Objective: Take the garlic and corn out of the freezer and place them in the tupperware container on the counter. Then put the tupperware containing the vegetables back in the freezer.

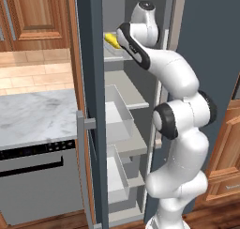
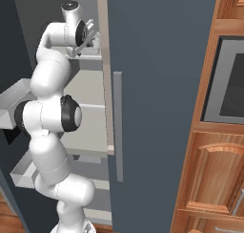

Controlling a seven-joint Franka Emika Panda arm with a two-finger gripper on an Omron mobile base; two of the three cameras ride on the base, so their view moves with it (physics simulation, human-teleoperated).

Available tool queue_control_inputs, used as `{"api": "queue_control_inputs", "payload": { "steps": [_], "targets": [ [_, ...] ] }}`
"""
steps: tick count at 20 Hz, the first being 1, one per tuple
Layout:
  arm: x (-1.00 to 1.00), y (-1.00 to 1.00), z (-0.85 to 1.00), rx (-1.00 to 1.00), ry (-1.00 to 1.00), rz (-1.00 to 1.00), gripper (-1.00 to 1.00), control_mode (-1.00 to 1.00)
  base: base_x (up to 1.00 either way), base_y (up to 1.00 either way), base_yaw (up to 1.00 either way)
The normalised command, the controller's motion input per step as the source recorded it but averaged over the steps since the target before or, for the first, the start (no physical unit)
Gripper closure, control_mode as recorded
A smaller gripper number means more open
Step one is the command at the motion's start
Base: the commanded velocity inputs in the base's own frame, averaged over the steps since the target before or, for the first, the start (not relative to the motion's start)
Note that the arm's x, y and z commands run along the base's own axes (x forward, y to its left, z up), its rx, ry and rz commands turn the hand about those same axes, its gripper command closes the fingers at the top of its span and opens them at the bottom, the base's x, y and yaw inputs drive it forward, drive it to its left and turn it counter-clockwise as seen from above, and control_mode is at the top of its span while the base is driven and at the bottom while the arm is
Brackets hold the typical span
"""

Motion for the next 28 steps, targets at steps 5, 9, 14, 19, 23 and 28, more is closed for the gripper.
{"api": "queue_control_inputs", "payload": {
  "steps": [5, 9, 14, 19, 23, 28],
  "targets": [
    [0.59, 0.12, 0.0, 0.0, 0.0, -0.03, 1.0, -1.0, 0.0, 0.0, 0.0],
    [0.29, 0.23, 0.0, 0.0, 0.0, -0.01, -1.0, -1.0, 0.0, 0.0, 0.0],
    [-0.29, 0.15, 0.03, 0.0, -0.06, 0.0, -1.0, -1.0, 0.0, 0.0, 0.0],
    [-0.71, 0.05, 0.26, 0.0, -0.2, 0.0, -1.0, -1.0, 0.0, 0.0, 0.0],
    [-0.97, 0.0, 0.04, 0.0, -0.19, 0.0, -1.0, -1.0, 0.0, 0.0, 0.0],
    [-1.0, 0.0, -0.1, 0.0, -0.27, 0.0, -1.0, -1.0, 0.0, 0.0, 0.0]
  ]
}}
